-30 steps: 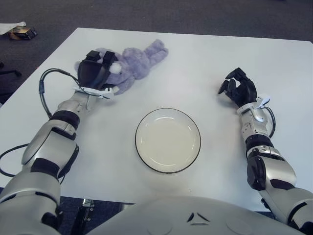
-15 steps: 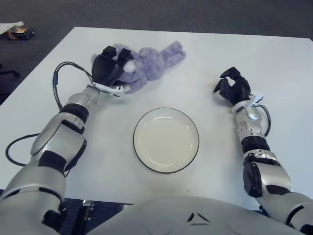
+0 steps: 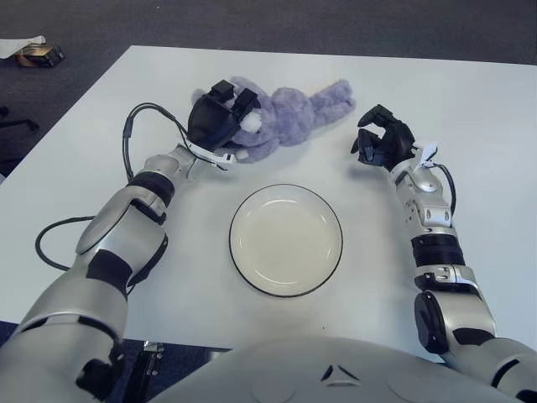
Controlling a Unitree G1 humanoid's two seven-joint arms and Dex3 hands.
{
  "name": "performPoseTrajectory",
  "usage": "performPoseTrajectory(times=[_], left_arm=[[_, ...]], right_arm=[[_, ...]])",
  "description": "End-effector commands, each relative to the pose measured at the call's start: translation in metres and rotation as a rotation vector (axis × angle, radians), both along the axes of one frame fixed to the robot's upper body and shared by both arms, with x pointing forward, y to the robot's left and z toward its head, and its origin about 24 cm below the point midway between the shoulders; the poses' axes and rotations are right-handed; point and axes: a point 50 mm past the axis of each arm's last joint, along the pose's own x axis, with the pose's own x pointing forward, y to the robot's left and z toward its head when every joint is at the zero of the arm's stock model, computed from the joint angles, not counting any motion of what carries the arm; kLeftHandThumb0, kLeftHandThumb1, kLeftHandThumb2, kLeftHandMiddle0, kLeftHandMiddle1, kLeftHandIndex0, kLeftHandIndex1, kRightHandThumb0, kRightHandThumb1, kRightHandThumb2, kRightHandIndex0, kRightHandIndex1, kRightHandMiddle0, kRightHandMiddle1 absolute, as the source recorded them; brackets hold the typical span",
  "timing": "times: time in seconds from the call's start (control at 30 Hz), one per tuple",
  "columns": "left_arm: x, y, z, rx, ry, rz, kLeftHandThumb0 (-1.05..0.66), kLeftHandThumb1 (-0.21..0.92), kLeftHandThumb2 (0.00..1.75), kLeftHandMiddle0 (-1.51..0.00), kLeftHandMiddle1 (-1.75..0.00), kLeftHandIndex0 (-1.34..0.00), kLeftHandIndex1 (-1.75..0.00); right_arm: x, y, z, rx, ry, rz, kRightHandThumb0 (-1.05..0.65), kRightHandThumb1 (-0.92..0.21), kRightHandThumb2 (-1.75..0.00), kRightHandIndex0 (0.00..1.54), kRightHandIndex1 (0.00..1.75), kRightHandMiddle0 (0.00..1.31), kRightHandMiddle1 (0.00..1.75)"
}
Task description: Put the doll into the plate.
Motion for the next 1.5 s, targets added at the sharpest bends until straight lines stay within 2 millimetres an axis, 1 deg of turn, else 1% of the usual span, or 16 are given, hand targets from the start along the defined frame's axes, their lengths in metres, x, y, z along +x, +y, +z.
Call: performPoseTrajectory(times=[0.0, 0.17, 0.3, 0.5, 0.7, 0.8, 0.97, 1.13, 1.17, 1.23, 1.33, 1.37, 1.4, 1.43, 1.47], left_arm=[[0.002, -0.009, 0.007, -0.004, -0.028, -0.041, 0.00, 0.11, 1.51, -0.82, -1.61, -0.53, -1.75], [0.002, -0.018, 0.006, 0.007, -0.035, -0.063, 0.00, 0.12, 1.51, -0.82, -1.61, -0.53, -1.75], [0.001, -0.025, 0.003, 0.028, -0.043, -0.083, 0.00, 0.12, 1.51, -0.81, -1.63, -0.52, -1.75], [-0.001, -0.029, 0.003, 0.038, -0.055, -0.117, 0.00, 0.12, 1.51, -0.80, -1.65, -0.52, -1.75], [-0.004, -0.033, 0.001, 0.043, -0.076, -0.154, 0.00, 0.13, 1.51, -0.79, -1.65, -0.52, -1.75], [-0.006, -0.033, -0.001, 0.044, -0.083, -0.163, 0.00, 0.13, 1.51, -0.79, -1.66, -0.52, -1.75], [-0.009, -0.036, -0.002, 0.041, -0.113, -0.195, 0.00, 0.13, 1.51, -0.78, -1.66, -0.52, -1.75], [-0.011, -0.039, -0.001, 0.035, -0.144, -0.221, 0.00, 0.14, 1.50, -0.79, -1.65, -0.52, -1.75], [-0.011, -0.040, -0.001, 0.034, -0.149, -0.226, 0.00, 0.14, 1.50, -0.79, -1.65, -0.52, -1.75], [-0.011, -0.040, -0.001, 0.034, -0.156, -0.232, 0.00, 0.14, 1.50, -0.79, -1.65, -0.52, -1.75], [-0.011, -0.041, 0.000, 0.036, -0.161, -0.235, 0.00, 0.14, 1.50, -0.79, -1.65, -0.52, -1.75], [-0.011, -0.041, 0.000, 0.037, -0.164, -0.237, 0.00, 0.14, 1.50, -0.78, -1.65, -0.52, -1.75], [-0.011, -0.042, 0.000, 0.040, -0.168, -0.240, 0.00, 0.13, 1.51, -0.78, -1.66, -0.52, -1.75], [-0.011, -0.042, 0.001, 0.041, -0.171, -0.243, 0.00, 0.13, 1.51, -0.78, -1.66, -0.52, -1.75], [-0.011, -0.042, 0.001, 0.042, -0.173, -0.245, 0.00, 0.13, 1.51, -0.78, -1.66, -0.51, -1.75]], right_arm=[[0.003, 0.001, 0.017, -0.062, -0.039, -0.003, -0.01, -0.31, -1.30, 0.68, 1.62, 0.39, 1.75], [0.006, 0.006, 0.035, -0.148, -0.089, 0.005, -0.01, -0.33, -1.27, 0.66, 1.61, 0.38, 1.75], [0.008, 0.013, 0.051, -0.237, -0.138, 0.013, -0.01, -0.39, -1.19, 0.62, 1.58, 0.36, 1.75], [0.009, 0.015, 0.056, -0.315, -0.160, 0.012, -0.01, -0.45, -1.10, 0.57, 1.56, 0.34, 1.75], [0.016, 0.011, 0.062, -0.419, -0.179, -0.005, -0.01, -0.51, -1.04, 0.52, 1.57, 0.30, 1.75], [0.017, 0.010, 0.065, -0.460, -0.188, -0.015, -0.01, -0.58, -0.97, 0.48, 1.59, 0.24, 1.75], [0.022, 0.015, 0.081, -0.600, -0.230, -0.032, -0.01, -0.69, -0.82, 0.42, 1.59, 0.18, 1.75], [0.024, 0.018, 0.085, -0.745, -0.277, -0.013, -0.01, -0.78, -0.68, 0.38, 1.54, 0.14, 1.75], [0.025, 0.019, 0.085, -0.774, -0.283, -0.005, -0.14, -0.79, -0.67, 0.33, 1.50, 0.18, 1.75], [0.027, 0.020, 0.085, -0.819, -0.291, 0.009, -0.25, -0.81, -0.65, 0.28, 1.47, 0.21, 1.75], [0.030, 0.021, 0.086, -0.852, -0.297, 0.023, -0.32, -0.85, -0.60, 0.25, 1.42, 0.21, 1.75], [0.031, 0.021, 0.086, -0.871, -0.298, 0.033, -0.41, -0.83, -0.63, 0.26, 1.40, 0.17, 1.71], [0.033, 0.022, 0.086, -0.896, -0.296, 0.048, -0.57, -0.77, -0.73, 0.26, 1.38, 0.09, 1.62], [0.035, 0.023, 0.087, -0.920, -0.293, 0.062, -0.62, -0.77, -0.74, 0.25, 1.37, 0.07, 1.58], [0.036, 0.023, 0.087, -0.935, -0.291, 0.072, -0.69, -0.78, -0.74, 0.24, 1.35, 0.04, 1.50]])
